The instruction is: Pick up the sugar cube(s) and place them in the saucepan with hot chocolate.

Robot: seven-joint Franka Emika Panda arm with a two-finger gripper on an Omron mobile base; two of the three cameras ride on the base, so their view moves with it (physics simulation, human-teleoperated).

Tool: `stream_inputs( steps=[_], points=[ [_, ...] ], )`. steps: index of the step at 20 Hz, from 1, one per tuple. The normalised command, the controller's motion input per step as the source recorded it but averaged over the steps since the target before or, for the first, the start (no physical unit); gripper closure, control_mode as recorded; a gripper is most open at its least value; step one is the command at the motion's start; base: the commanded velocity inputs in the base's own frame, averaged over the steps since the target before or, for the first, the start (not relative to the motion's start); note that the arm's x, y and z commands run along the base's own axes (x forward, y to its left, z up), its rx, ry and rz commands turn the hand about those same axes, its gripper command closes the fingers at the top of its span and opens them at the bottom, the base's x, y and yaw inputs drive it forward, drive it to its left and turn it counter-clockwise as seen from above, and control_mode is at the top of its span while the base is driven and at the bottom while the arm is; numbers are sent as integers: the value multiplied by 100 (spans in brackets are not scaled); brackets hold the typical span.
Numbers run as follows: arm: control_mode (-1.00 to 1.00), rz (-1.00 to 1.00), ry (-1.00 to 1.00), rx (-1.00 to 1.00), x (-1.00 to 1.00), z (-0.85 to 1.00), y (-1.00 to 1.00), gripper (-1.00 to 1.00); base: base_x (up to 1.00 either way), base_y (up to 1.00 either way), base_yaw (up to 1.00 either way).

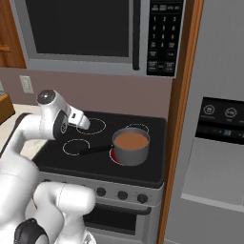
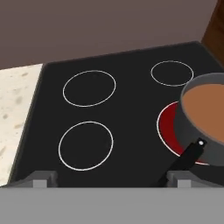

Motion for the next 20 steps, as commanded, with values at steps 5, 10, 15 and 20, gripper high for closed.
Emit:
stream_inputs(
  steps=[5,10,15,20],
  points=[
    [-100,26,1,0,-54,0,88,-100,0,0,0],
    [-100,25,13,0,-44,0,78,-100,0,0,0],
    [-100,32,6,0,-29,-9,95,-100,0,0,0],
    [-100,12,13,-4,2,-8,89,-100,0,0,0]
  ],
)
